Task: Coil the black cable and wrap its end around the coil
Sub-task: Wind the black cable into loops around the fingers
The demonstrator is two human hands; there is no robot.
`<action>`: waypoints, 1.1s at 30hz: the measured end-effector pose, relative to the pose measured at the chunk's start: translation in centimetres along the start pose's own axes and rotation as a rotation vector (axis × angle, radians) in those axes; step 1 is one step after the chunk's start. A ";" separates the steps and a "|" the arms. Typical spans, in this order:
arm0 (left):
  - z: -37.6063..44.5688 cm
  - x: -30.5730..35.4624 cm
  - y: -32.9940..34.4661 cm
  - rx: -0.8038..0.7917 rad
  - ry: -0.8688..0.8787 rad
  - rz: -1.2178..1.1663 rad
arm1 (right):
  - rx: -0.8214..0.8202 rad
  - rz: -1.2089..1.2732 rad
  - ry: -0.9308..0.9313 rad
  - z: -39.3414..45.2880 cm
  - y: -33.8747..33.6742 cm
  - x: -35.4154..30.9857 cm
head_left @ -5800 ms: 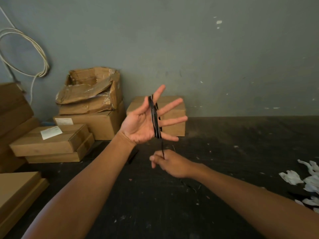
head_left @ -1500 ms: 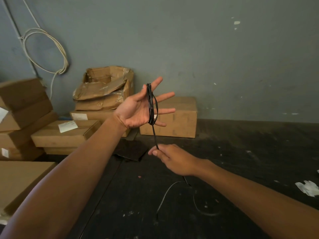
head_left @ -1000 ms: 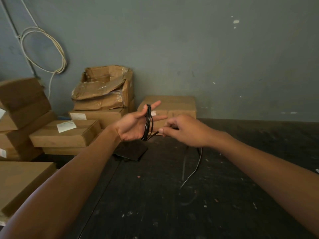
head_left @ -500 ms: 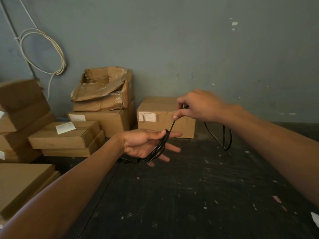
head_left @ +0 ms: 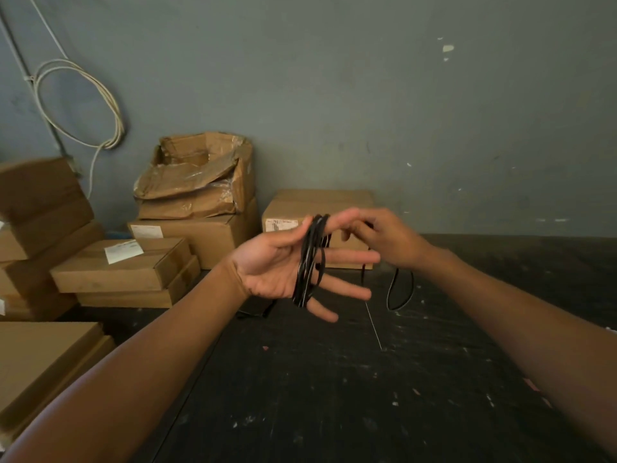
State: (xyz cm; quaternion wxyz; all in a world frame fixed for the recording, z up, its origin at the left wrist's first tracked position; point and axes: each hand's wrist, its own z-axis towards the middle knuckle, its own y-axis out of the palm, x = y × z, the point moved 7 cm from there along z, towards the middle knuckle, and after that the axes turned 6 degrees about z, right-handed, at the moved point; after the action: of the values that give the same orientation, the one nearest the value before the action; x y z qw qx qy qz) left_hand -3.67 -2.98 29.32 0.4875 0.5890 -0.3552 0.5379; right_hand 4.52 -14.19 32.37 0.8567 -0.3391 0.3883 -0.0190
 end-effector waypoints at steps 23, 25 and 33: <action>-3.8 4.8 -8.6 0.697 0.270 0.018 | -0.415 -0.062 0.080 -4.2 11.6 -1.0; -4.3 4.0 -9.3 0.723 0.236 0.024 | -0.413 -0.093 0.072 -3.8 10.6 -1.6; -5.5 1.8 -11.3 0.867 0.002 0.221 | -0.435 -0.278 0.106 -2.4 6.5 -3.3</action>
State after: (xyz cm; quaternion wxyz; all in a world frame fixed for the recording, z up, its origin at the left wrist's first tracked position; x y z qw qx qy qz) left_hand 5.68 5.49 28.64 0.1352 0.6969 -0.1574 0.6865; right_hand -0.88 -9.59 29.52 0.7313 -0.5639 0.3772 -0.0702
